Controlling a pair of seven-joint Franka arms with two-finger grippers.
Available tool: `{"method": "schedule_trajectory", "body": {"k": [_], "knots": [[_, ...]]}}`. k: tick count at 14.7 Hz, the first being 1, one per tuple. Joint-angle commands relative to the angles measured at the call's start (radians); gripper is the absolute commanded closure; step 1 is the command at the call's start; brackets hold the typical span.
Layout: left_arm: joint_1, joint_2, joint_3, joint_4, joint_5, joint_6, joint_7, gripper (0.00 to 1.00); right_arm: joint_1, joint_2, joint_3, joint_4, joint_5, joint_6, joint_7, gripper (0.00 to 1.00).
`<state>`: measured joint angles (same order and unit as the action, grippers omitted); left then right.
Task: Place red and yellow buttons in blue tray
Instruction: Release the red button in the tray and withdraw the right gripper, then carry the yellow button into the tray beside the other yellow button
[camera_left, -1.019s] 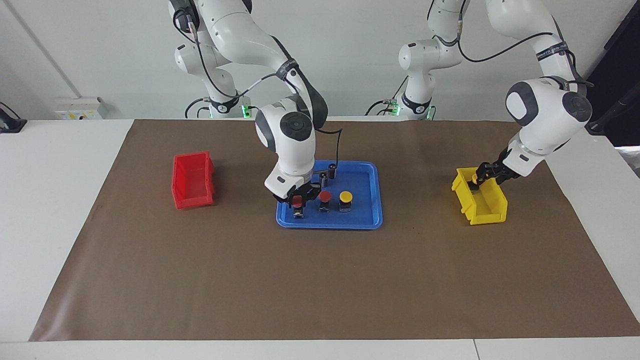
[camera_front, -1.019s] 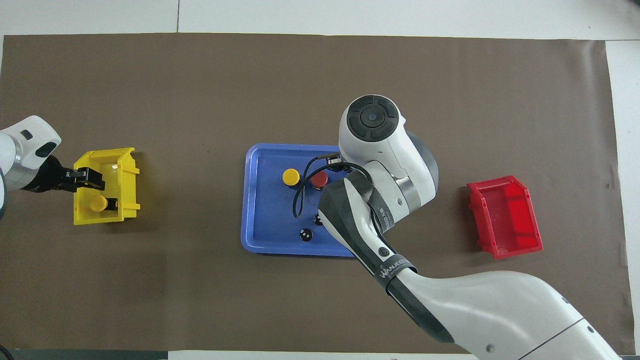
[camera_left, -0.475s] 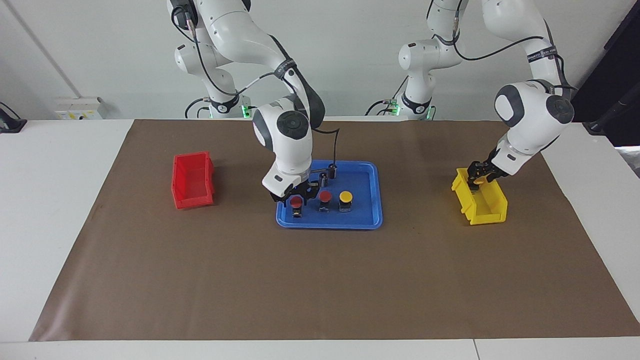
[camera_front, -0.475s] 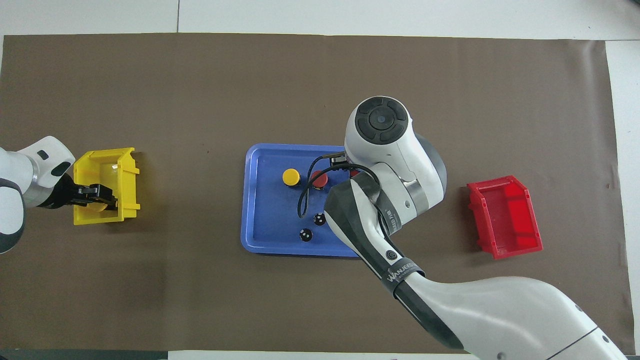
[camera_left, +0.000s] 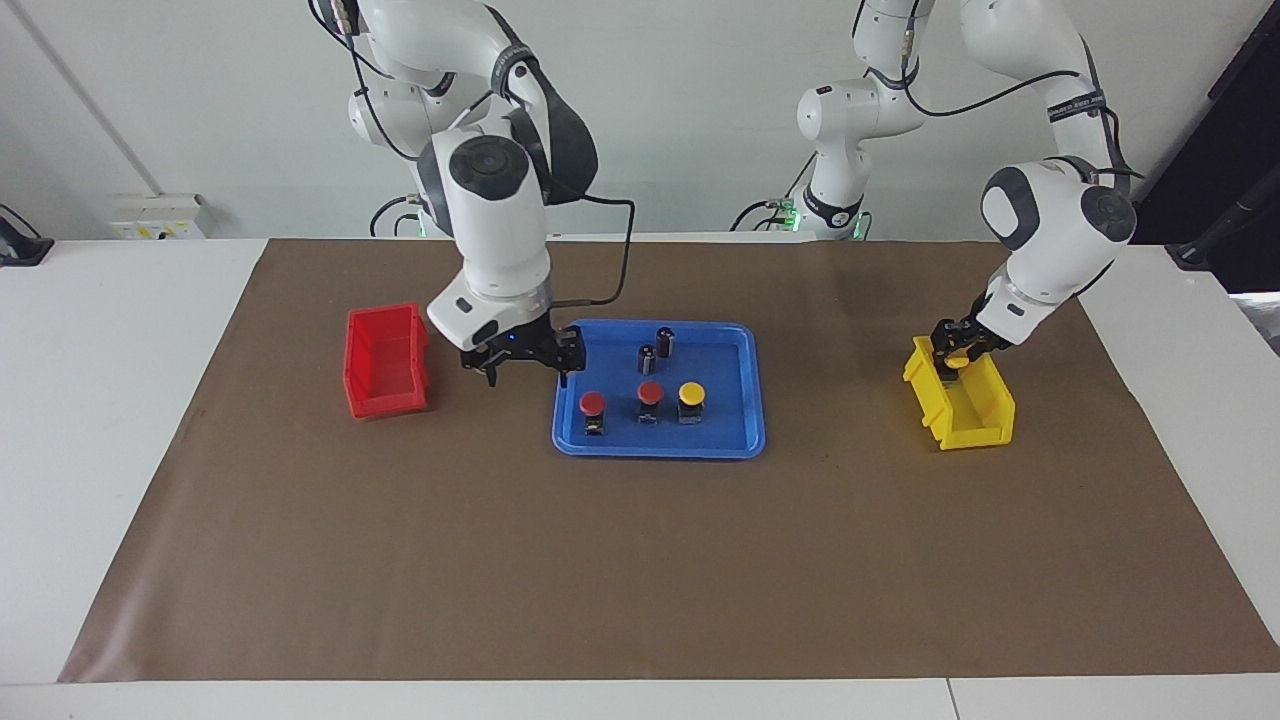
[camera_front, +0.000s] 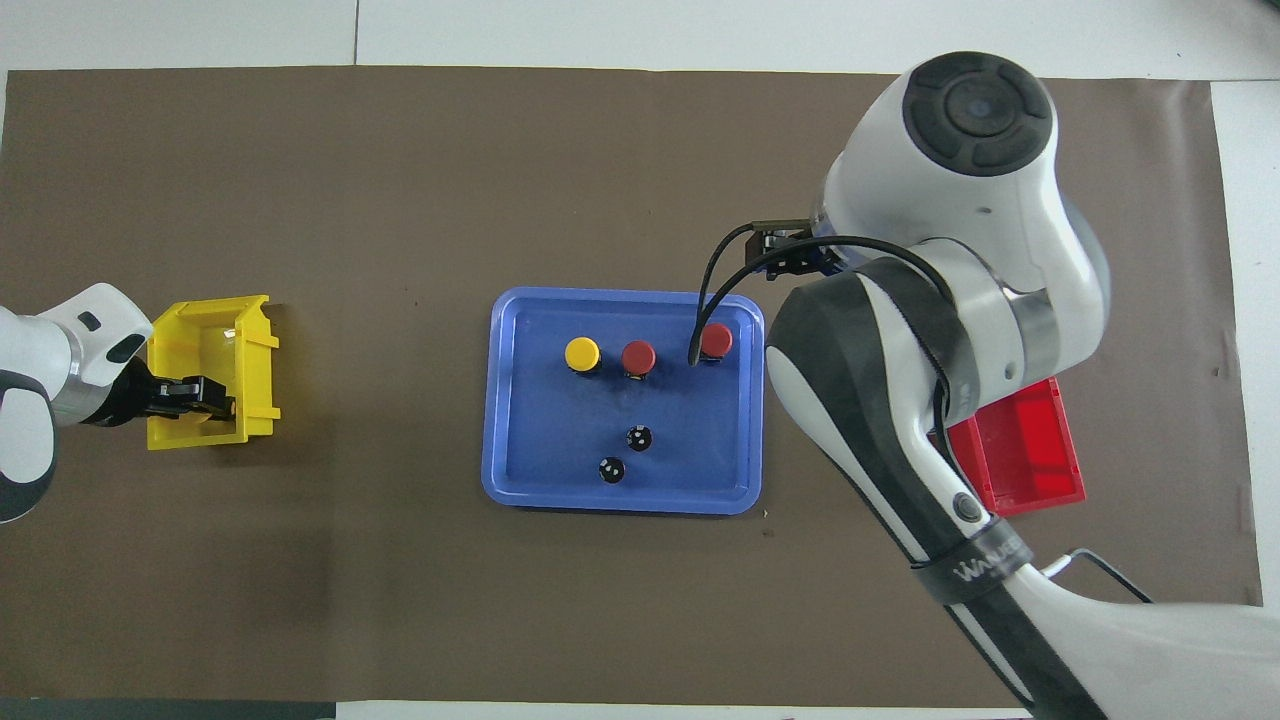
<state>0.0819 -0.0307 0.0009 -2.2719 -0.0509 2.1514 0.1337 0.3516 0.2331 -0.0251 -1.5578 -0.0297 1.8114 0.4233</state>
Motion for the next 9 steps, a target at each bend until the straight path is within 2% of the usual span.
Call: {"method": "schedule_trajectory", "body": {"k": [1, 2, 4, 6, 7, 9], "knots": [[0.004, -0.034, -0.002, -0.043, 0.014, 0.047, -0.037, 0.50, -0.100, -0.053, 0.013, 0.050, 0.004, -0.119, -0.017, 0.00], [0.004, -0.032, -0.002, -0.043, 0.014, 0.056, -0.046, 0.61, -0.129, -0.076, 0.013, 0.057, 0.004, -0.154, -0.029, 0.00], [0.010, -0.023, -0.002, -0.040, 0.017, 0.073, -0.040, 0.95, -0.186, -0.121, 0.013, 0.058, 0.004, -0.200, -0.098, 0.00], [0.012, -0.009, -0.002, 0.021, 0.017, 0.038, -0.052, 0.98, -0.245, -0.139, 0.013, 0.061, 0.004, -0.228, -0.179, 0.00], [0.006, -0.008, -0.002, 0.069, 0.017, -0.029, -0.060, 0.98, -0.272, -0.152, 0.014, 0.065, 0.005, -0.242, -0.223, 0.00], [-0.002, -0.017, -0.010, 0.228, 0.017, -0.233, -0.086, 0.98, -0.296, -0.181, 0.005, 0.081, 0.007, -0.288, -0.300, 0.00]]}}
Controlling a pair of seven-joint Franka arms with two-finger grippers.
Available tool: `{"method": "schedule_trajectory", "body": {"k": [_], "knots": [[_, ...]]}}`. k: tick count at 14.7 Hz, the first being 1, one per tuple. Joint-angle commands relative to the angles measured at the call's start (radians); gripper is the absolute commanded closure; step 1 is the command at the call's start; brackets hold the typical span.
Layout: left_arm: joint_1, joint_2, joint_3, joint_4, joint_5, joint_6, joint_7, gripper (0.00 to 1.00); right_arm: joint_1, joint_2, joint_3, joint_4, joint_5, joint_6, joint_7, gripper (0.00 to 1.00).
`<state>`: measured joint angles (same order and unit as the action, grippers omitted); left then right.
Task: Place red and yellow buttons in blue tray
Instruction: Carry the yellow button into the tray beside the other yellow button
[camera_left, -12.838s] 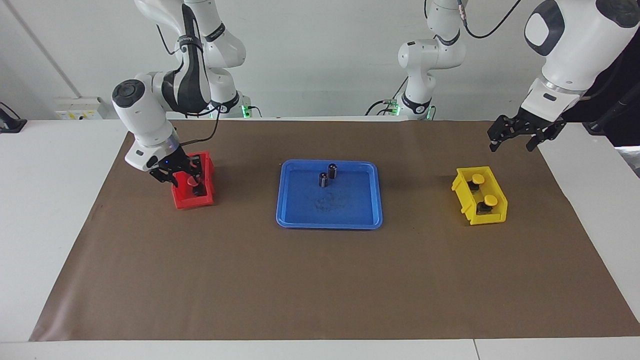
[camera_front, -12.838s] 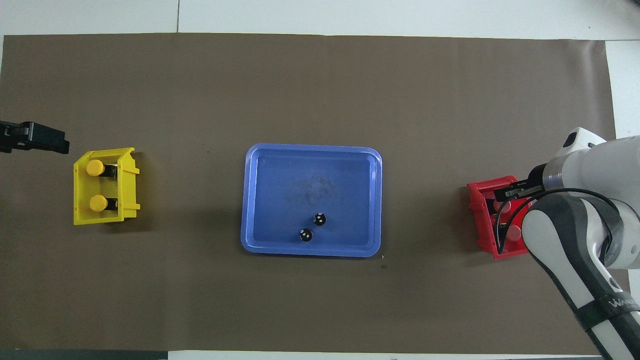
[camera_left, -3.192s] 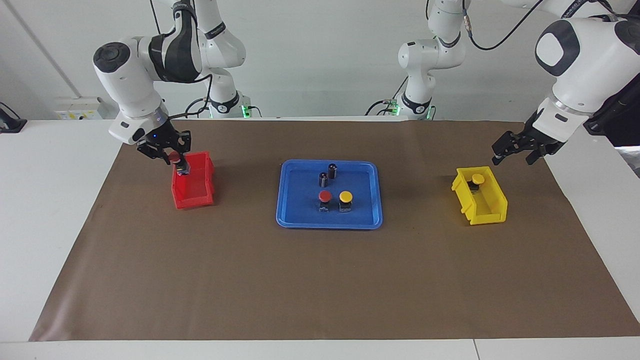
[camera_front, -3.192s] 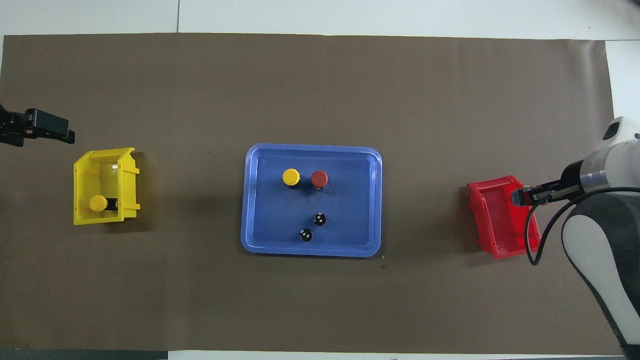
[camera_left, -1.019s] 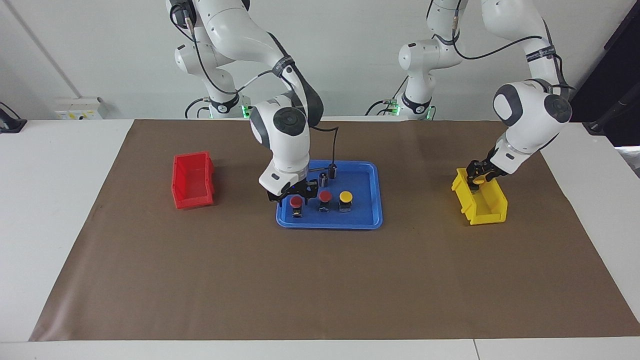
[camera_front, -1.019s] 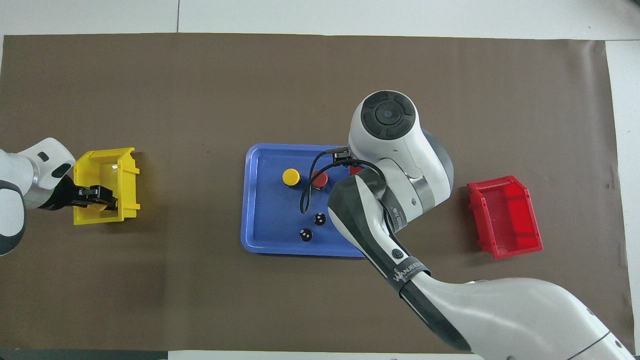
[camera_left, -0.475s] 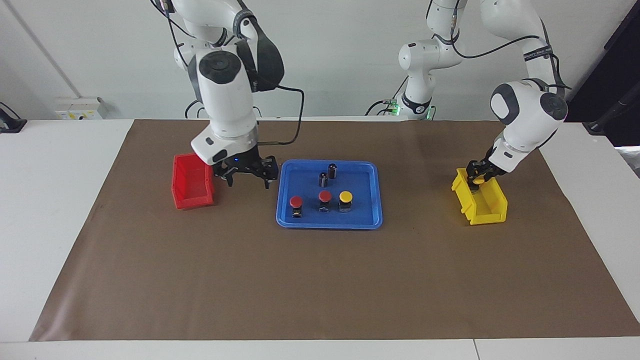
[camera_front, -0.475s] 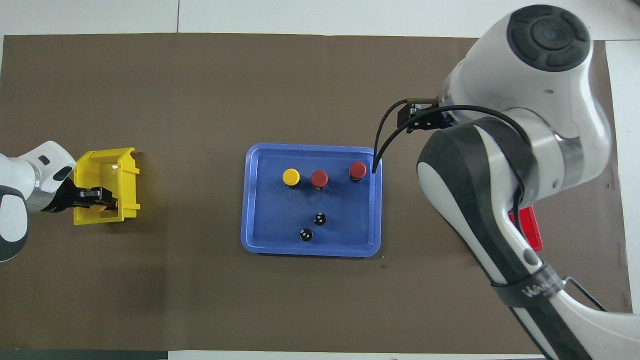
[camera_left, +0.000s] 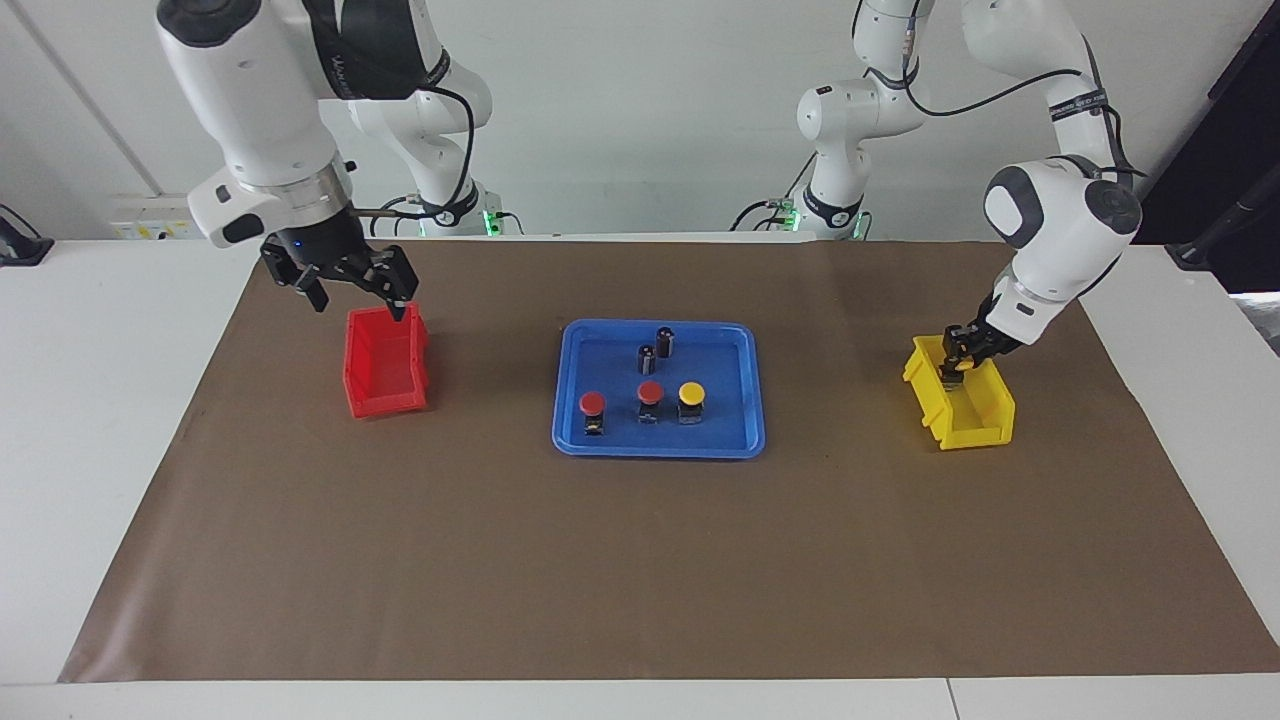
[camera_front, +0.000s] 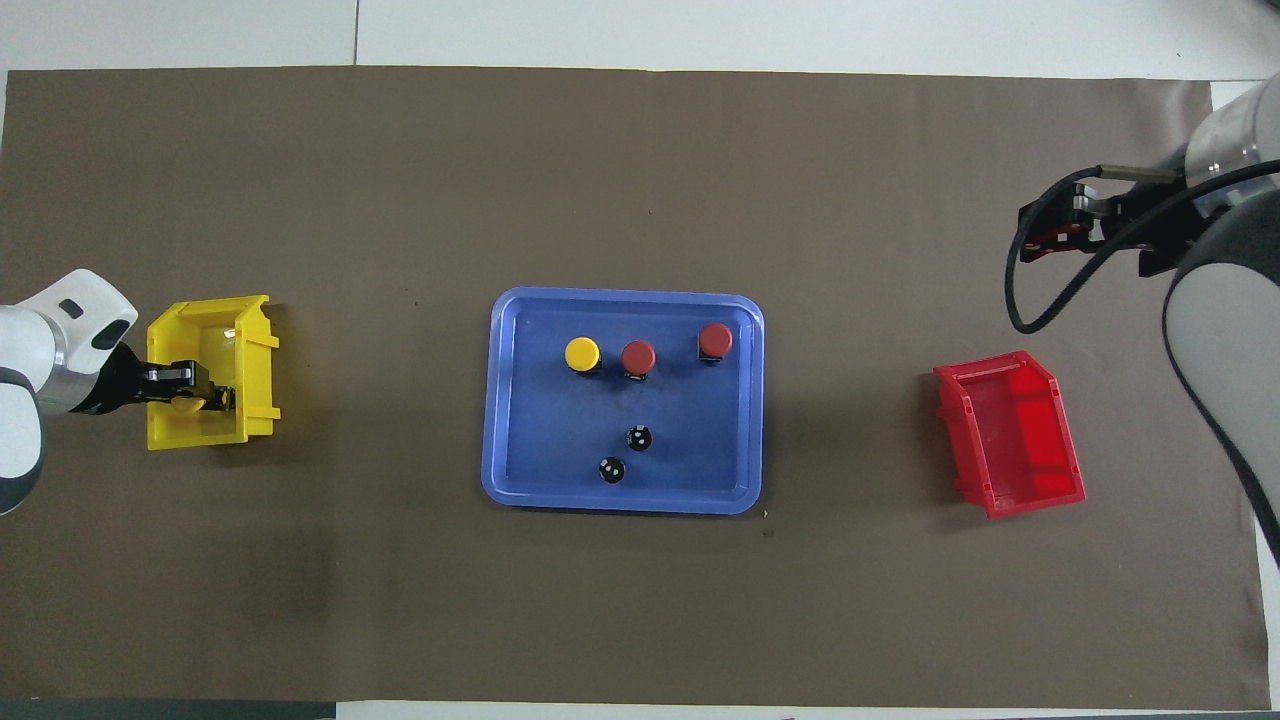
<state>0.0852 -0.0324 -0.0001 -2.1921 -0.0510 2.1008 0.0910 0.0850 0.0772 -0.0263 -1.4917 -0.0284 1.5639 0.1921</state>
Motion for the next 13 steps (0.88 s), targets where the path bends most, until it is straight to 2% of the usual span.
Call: {"method": "schedule_trajectory", "body": {"k": [1, 3, 6, 8, 10, 13], "knots": [[-0.018, -0.018, -0.014, 0.214, 0.017, -0.256, -0.068, 0.98, -0.022, -0.052, -0.027, 0.004, 0.001, -0.053, -0.100, 0.00], [-0.114, -0.011, -0.021, 0.308, 0.016, -0.324, -0.202, 0.98, -0.022, -0.068, -0.070, -0.005, 0.007, -0.070, -0.141, 0.00], [-0.371, 0.015, -0.026, 0.276, 0.003, -0.164, -0.555, 0.98, -0.028, -0.114, -0.099, -0.057, 0.005, -0.094, -0.186, 0.00], [-0.522, 0.083, -0.024, 0.278, -0.012, -0.069, -0.677, 0.98, -0.031, -0.137, -0.142, -0.110, 0.007, -0.091, -0.229, 0.00], [-0.597, 0.139, -0.024, 0.273, -0.016, -0.004, -0.711, 0.98, -0.037, -0.142, -0.165, -0.124, 0.007, -0.096, -0.253, 0.00], [-0.645, 0.216, -0.024, 0.270, -0.020, 0.074, -0.712, 0.98, -0.036, -0.129, -0.164, -0.114, 0.005, -0.094, -0.250, 0.00]]}}
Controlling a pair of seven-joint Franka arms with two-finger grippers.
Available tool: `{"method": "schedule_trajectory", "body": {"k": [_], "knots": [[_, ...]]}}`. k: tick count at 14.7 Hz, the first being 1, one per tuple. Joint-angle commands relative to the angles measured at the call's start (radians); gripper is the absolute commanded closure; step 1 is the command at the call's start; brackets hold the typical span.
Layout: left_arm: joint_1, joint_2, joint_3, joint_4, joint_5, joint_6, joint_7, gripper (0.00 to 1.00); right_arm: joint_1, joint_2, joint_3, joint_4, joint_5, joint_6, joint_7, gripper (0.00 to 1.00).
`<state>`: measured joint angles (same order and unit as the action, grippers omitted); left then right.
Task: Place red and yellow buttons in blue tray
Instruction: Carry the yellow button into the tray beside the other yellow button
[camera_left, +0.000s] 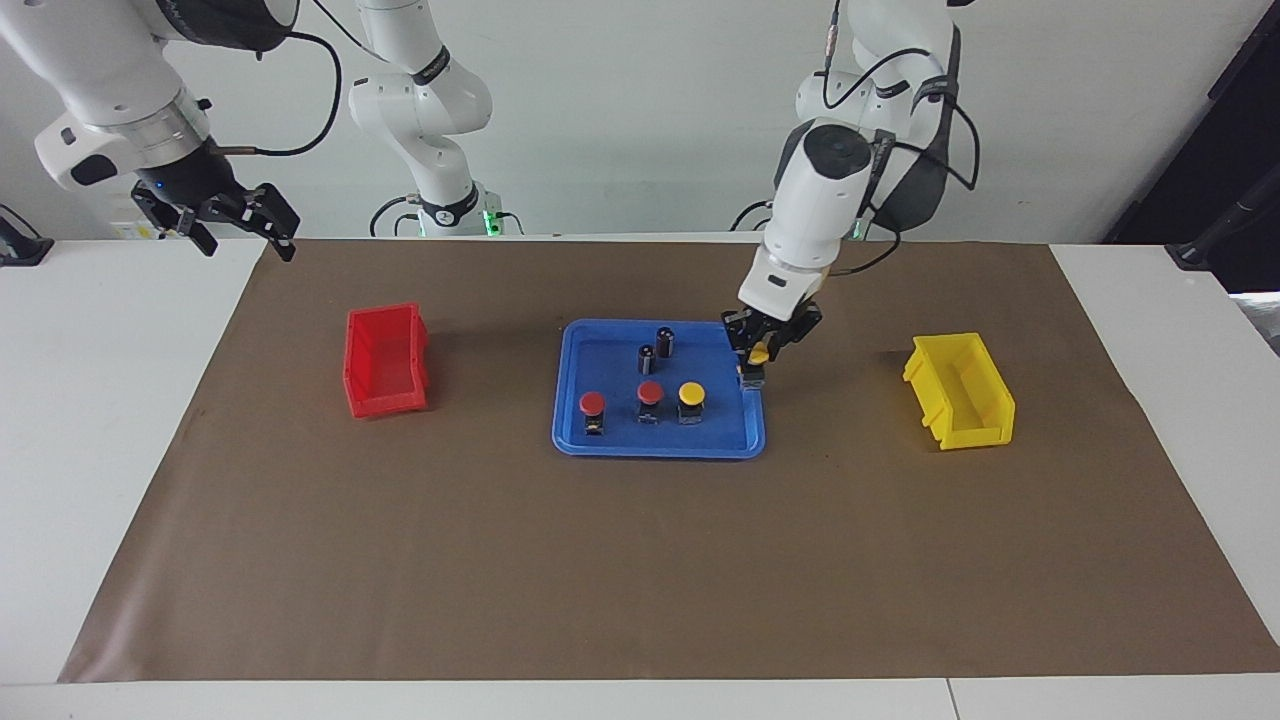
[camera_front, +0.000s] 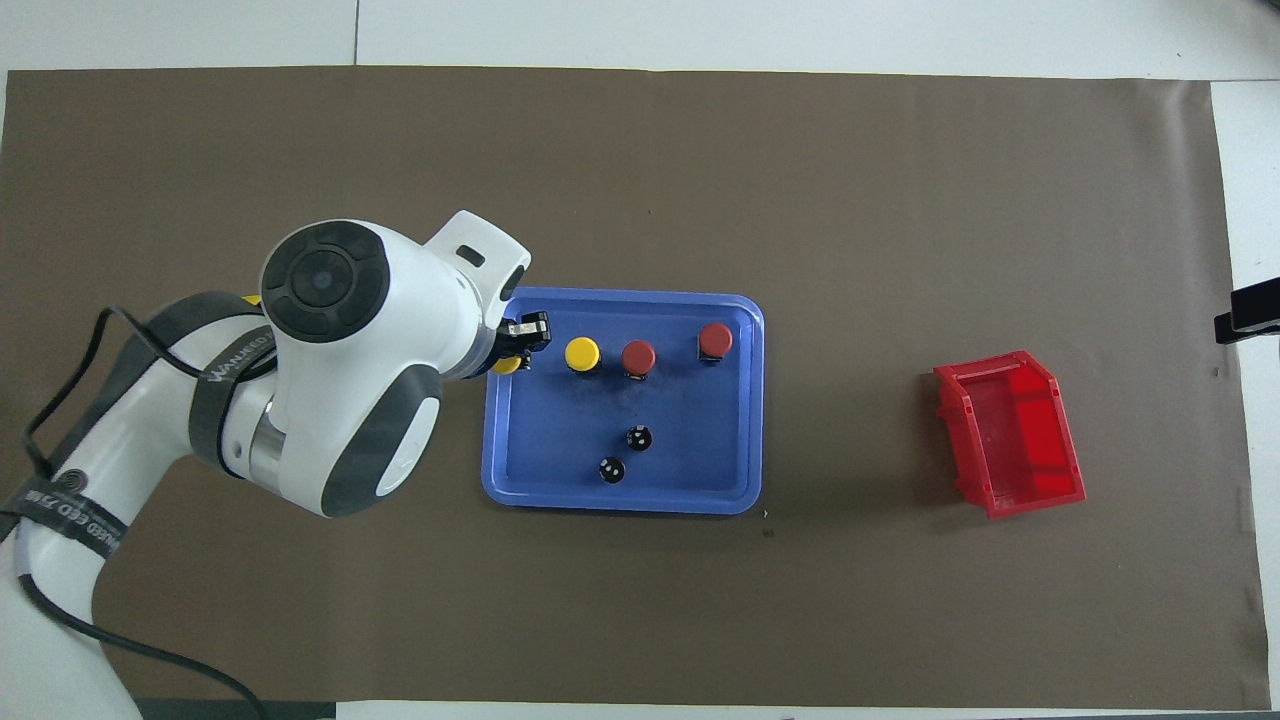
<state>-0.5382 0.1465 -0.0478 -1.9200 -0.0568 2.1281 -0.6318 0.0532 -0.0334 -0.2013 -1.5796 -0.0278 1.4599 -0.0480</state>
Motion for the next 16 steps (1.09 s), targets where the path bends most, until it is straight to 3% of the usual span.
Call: {"method": "schedule_trajectory", "body": {"k": [1, 10, 14, 16], "knots": [[-0.028, 0.057, 0.023, -0.008, -0.014, 0.079, 0.011, 0.98, 0.005, -0.017, 0.011, -0.026, 0.005, 0.010, 0.000, 0.00], [-0.028, 0.114, 0.025, -0.011, -0.014, 0.105, 0.021, 0.97, 0.011, -0.022, 0.017, -0.037, 0.003, 0.010, -0.001, 0.00], [-0.020, 0.114, 0.025, -0.011, -0.014, 0.102, 0.026, 0.92, 0.011, -0.022, 0.017, -0.037, 0.003, 0.010, -0.001, 0.00], [-0.017, 0.113, 0.025, -0.011, -0.014, 0.101, 0.026, 0.84, 0.011, -0.022, 0.017, -0.037, 0.003, 0.008, -0.001, 0.00]]}}
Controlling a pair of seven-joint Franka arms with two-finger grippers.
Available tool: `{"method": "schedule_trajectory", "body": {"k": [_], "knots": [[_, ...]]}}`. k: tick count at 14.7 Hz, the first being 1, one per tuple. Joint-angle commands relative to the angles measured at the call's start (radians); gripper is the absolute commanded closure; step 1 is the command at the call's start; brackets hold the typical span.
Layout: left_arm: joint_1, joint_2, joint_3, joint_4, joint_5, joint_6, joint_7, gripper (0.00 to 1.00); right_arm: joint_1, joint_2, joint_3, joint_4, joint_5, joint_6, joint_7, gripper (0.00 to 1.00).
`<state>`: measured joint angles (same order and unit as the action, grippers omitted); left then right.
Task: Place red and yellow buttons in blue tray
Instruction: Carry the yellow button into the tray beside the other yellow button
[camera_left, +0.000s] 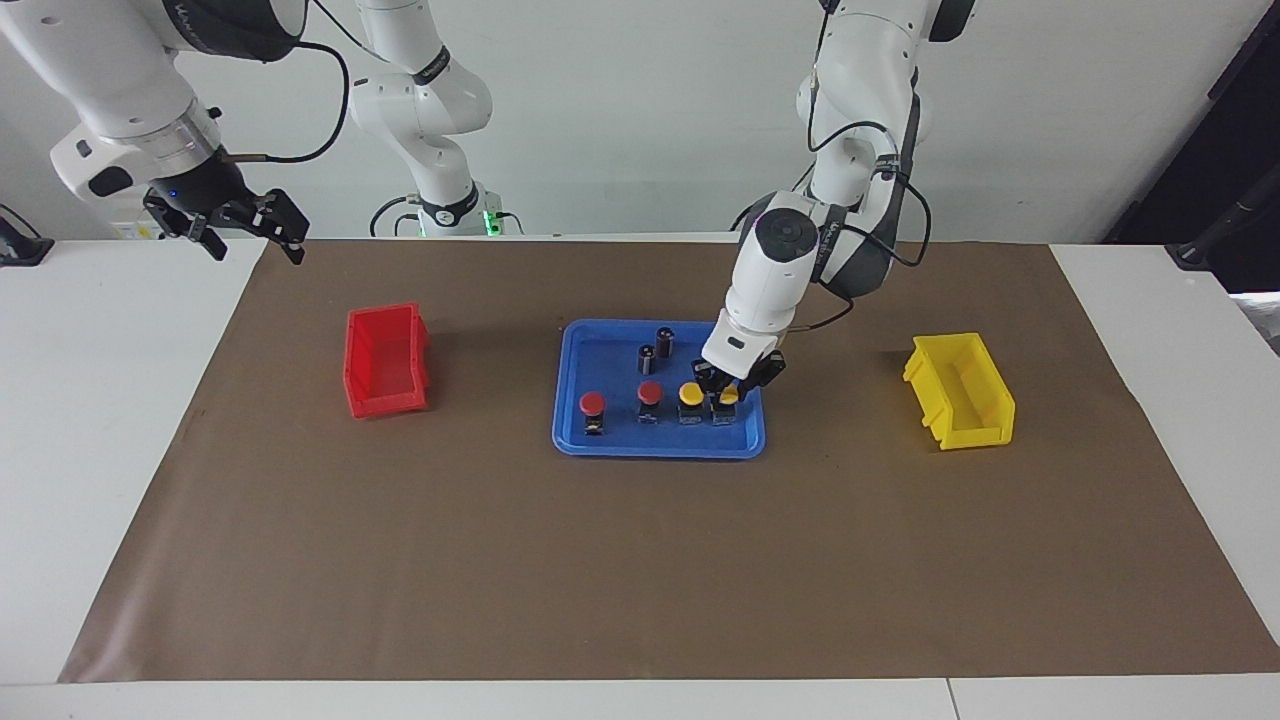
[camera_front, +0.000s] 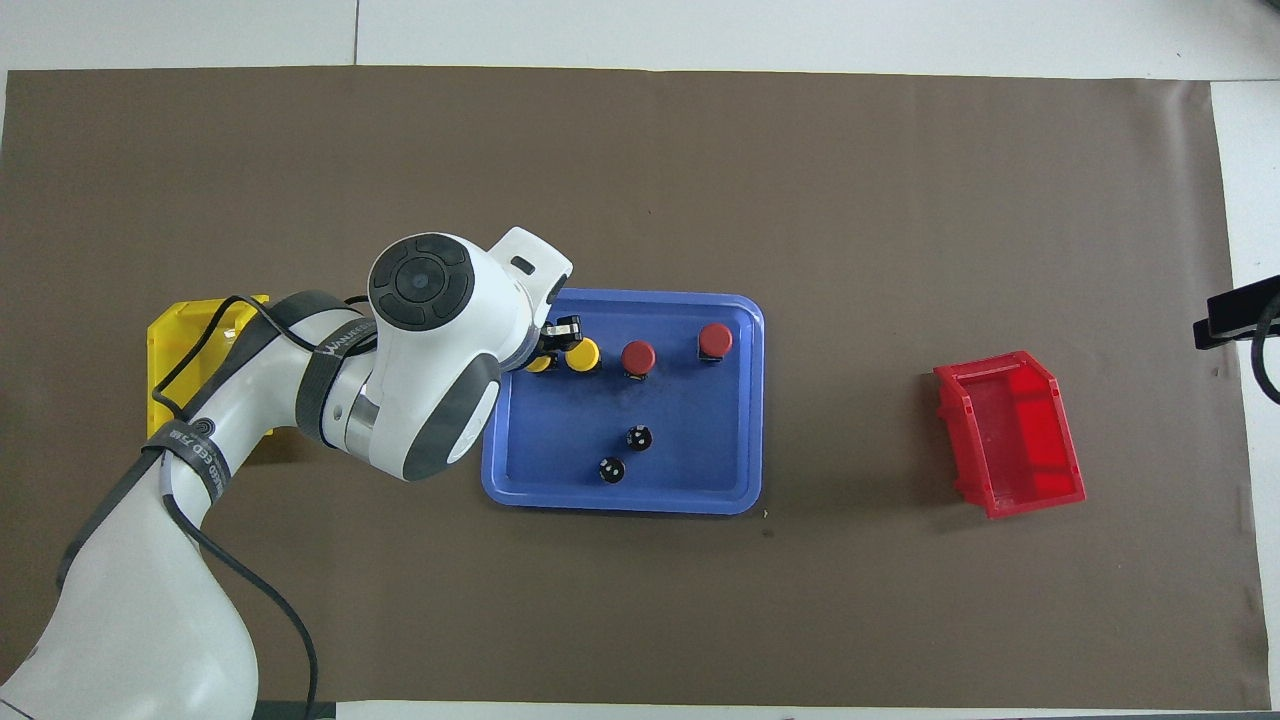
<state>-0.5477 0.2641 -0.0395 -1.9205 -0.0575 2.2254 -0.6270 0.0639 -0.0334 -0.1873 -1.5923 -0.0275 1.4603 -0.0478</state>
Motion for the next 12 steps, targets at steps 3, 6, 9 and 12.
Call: {"method": "schedule_trajectory", "body": {"k": [3, 6, 9, 12], "knots": [[-0.006, -0.006, 0.017, -0.011, -0.013, -0.003, 0.021, 0.76, 0.000, -0.022, 0.003, -0.025, 0.003, 0.008, -0.001, 0.00], [-0.005, -0.035, 0.020, 0.006, -0.013, -0.067, 0.021, 0.30, 0.000, -0.022, 0.003, -0.025, 0.003, 0.009, -0.001, 0.00], [0.000, -0.100, 0.027, 0.057, -0.013, -0.193, 0.023, 0.26, 0.000, -0.022, 0.003, -0.025, 0.003, 0.009, -0.001, 0.00], [0.050, -0.169, 0.029, 0.095, -0.013, -0.326, 0.073, 0.17, 0.000, -0.022, 0.005, -0.025, 0.003, 0.009, -0.001, 0.00]]}}
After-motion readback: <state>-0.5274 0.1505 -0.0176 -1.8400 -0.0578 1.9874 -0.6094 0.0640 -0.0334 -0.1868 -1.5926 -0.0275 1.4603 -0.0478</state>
